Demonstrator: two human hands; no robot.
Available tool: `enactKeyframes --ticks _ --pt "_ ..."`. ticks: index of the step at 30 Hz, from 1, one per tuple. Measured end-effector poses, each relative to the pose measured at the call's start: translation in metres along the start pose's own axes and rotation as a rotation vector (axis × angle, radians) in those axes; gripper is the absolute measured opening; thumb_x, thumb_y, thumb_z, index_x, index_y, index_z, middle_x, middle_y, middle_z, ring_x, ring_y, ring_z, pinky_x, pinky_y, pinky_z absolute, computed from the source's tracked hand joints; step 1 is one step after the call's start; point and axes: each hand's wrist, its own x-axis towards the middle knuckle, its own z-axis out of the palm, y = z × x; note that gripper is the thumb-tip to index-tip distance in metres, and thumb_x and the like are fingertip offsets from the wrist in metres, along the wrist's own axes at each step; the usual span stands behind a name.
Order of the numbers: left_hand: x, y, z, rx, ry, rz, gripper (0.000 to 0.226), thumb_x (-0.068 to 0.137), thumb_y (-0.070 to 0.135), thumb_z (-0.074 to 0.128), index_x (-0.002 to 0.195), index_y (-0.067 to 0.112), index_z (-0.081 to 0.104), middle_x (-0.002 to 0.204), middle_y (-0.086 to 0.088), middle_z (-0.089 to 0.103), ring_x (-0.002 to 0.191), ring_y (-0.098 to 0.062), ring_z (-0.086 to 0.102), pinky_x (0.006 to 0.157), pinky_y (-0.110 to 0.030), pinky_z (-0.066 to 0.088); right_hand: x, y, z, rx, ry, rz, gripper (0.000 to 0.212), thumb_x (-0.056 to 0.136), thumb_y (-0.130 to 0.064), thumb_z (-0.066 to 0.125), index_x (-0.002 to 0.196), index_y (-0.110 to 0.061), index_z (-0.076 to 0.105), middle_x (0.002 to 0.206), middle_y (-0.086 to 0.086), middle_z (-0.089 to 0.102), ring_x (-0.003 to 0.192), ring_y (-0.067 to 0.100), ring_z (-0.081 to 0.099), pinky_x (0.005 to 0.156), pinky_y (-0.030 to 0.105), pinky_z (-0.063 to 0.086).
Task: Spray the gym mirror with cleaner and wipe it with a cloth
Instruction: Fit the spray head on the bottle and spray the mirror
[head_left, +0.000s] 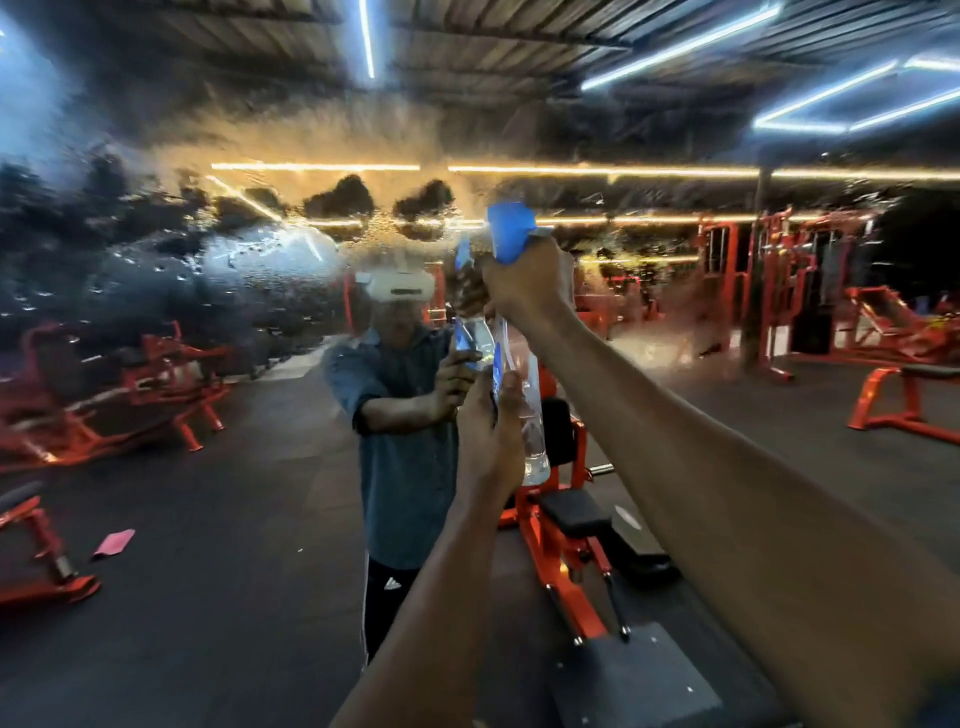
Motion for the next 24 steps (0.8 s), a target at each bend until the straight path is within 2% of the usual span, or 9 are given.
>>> enactKeyframes --ticks 3,6,8,10,14,15,18,19,24 --pt "0.000 -0.005 0.022 -0.024 -0.010 0.008 0.056 0.096 0.061 0.044 0.115 0.011 0.064 0.060 0.012 0.048 0.052 0.000 0.044 0.053 -0.017 0.039 0.010 0.012 -0.019 -0.008 0.020 0.013 0.020 0.089 -0.023 0.076 0.075 -0.019 0.062 0.078 0.002 0.069 0.083 0.022 0.071 0.079 0.039 0.060" --pt "0.001 -0.008 0.046 -0.006 -0.038 0.013 0.056 0.096 0.063 0.043 0.112 0.013 0.061 0.074 -0.005 0.045 0.053 0.001 0.047 0.055 -0.017 0.038 0.021 0.026 -0.038 -0.002 0.045 0.012 0.034 0.089 -0.020 0.075 0.064 -0.026 0.054 0.065 -0.006 0.063 0.071 0.016 0.069 0.075 0.036 0.059" --pt "0.001 -0.011 0.060 0.005 -0.021 0.005 0.062 0.094 0.066 0.042 0.107 0.009 0.062 0.067 0.004 0.048 0.058 0.002 0.049 0.060 -0.017 0.040 0.026 0.032 -0.051 -0.006 0.040 0.010 0.034 0.089 -0.020 0.076 0.063 -0.026 0.055 0.059 -0.011 0.059 0.058 0.006 0.061 0.061 0.023 0.051" --pt "0.003 -0.020 0.074 0.015 -0.008 -0.012 0.077 0.093 0.076 0.041 0.111 0.005 0.063 0.068 0.009 0.054 0.063 0.001 0.052 0.066 -0.024 0.043 0.031 0.038 -0.063 -0.030 0.042 0.010 0.027 0.089 -0.024 0.077 0.068 -0.024 0.059 0.062 -0.009 0.059 0.058 0.007 0.058 0.053 0.016 0.046" --pt "0.008 -0.036 0.106 -0.013 -0.079 -0.055 0.073 0.091 0.084 0.042 0.111 0.018 0.064 0.073 0.007 0.059 0.069 -0.018 0.057 0.069 -0.054 0.052 0.043 0.052 -0.083 -0.058 0.094 0.036 0.025 0.086 -0.025 0.076 0.066 -0.021 0.061 0.067 0.003 0.069 0.071 0.024 0.072 0.073 0.039 0.061" --pt "0.008 -0.036 0.116 -0.028 -0.091 -0.058 0.068 0.093 0.081 0.042 0.108 0.019 0.064 0.073 0.005 0.060 0.069 -0.019 0.058 0.069 -0.054 0.053 0.047 0.056 -0.089 -0.078 0.104 0.038 0.027 0.085 -0.025 0.077 0.064 -0.021 0.060 0.068 0.004 0.071 0.071 0.025 0.073 0.074 0.041 0.061" --pt "0.007 -0.032 0.141 -0.060 -0.070 -0.049 0.052 0.099 0.062 0.042 0.102 0.015 0.063 0.074 0.008 0.061 0.068 -0.003 0.058 0.064 -0.017 0.046 0.059 0.069 -0.107 -0.132 0.130 0.025 0.031 0.086 -0.024 0.076 0.061 -0.021 0.058 0.062 -0.001 0.065 0.069 0.020 0.069 0.073 0.036 0.058" --pt "0.007 -0.033 0.150 -0.070 -0.076 -0.047 0.048 0.099 0.058 0.041 0.100 0.014 0.062 0.073 0.010 0.060 0.067 0.000 0.058 0.063 -0.012 0.042 0.064 0.073 -0.113 -0.155 0.140 0.020 0.030 0.087 -0.026 0.075 0.063 -0.020 0.058 0.063 -0.002 0.063 0.071 0.021 0.067 0.071 0.034 0.054" --pt "0.010 -0.049 0.195 -0.146 -0.164 -0.069 0.055 0.093 0.070 0.040 0.094 0.018 0.057 0.068 0.016 0.057 0.063 0.001 0.052 0.063 -0.018 0.041 0.085 0.098 -0.142 -0.251 0.200 0.042 0.032 0.089 -0.024 0.074 0.063 -0.017 0.055 0.063 -0.005 0.056 0.071 0.018 0.058 0.060 0.028 0.035"
